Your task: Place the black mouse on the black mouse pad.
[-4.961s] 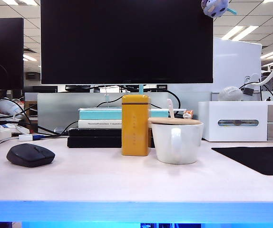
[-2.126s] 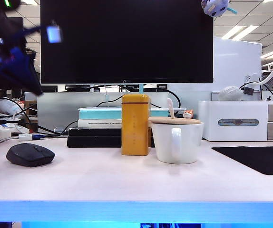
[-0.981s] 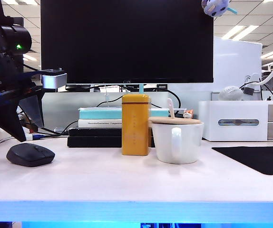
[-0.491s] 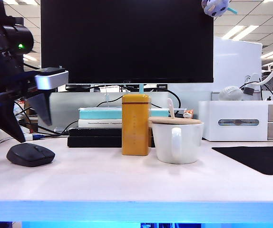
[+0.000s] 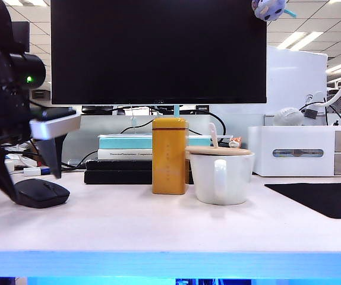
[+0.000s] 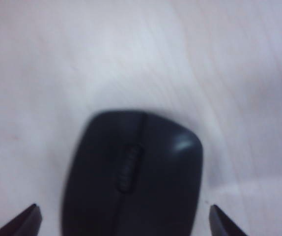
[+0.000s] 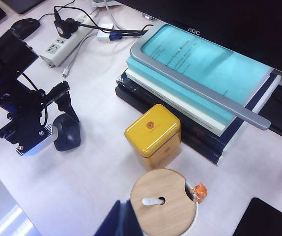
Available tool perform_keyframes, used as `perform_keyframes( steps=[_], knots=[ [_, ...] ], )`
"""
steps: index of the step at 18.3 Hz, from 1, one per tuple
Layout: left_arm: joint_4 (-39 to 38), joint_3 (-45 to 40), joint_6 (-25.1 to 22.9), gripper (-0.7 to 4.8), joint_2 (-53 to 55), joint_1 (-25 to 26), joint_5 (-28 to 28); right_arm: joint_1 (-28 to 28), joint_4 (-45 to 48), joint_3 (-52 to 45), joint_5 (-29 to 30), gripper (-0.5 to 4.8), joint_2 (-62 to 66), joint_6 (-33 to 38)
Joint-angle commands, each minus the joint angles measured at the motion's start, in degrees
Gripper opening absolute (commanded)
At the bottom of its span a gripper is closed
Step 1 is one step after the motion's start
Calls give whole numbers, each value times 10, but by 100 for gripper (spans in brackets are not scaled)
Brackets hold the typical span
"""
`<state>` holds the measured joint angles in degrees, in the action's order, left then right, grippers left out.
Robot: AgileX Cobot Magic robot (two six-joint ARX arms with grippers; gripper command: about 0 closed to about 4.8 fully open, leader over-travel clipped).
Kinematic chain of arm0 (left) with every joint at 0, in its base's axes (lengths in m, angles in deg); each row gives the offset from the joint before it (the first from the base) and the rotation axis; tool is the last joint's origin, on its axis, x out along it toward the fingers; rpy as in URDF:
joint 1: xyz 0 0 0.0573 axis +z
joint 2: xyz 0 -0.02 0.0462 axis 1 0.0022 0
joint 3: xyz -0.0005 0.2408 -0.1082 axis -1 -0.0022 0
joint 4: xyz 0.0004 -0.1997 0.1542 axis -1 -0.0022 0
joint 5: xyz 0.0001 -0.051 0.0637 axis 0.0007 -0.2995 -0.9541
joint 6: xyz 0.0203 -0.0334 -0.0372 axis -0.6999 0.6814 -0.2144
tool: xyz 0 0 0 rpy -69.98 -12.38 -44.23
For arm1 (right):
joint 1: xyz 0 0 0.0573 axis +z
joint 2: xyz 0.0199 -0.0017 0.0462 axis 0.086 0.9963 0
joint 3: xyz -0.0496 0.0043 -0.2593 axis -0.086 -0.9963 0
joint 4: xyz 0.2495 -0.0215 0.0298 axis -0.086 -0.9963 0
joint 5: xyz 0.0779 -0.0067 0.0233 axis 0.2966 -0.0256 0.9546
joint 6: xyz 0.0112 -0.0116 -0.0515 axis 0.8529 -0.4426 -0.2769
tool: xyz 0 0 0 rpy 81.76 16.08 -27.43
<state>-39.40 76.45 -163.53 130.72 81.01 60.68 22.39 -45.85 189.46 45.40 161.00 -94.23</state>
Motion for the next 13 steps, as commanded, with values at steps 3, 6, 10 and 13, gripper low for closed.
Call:
perform_keyframes(
  steps=[3,6,10,13],
  knots=[
    [0,1,2,479,10,0,34,0,7,2,3,-5,-3,-3],
    [-1,1,16,479,10,0,81,0,7,2,3,-5,-3,-3],
    [3,1,16,479,11,0,85,0,7,2,3,-5,-3,-3],
    [5,1,45,479,11,0,83,0,7,2,3,-5,-3,-3]
  ],
)
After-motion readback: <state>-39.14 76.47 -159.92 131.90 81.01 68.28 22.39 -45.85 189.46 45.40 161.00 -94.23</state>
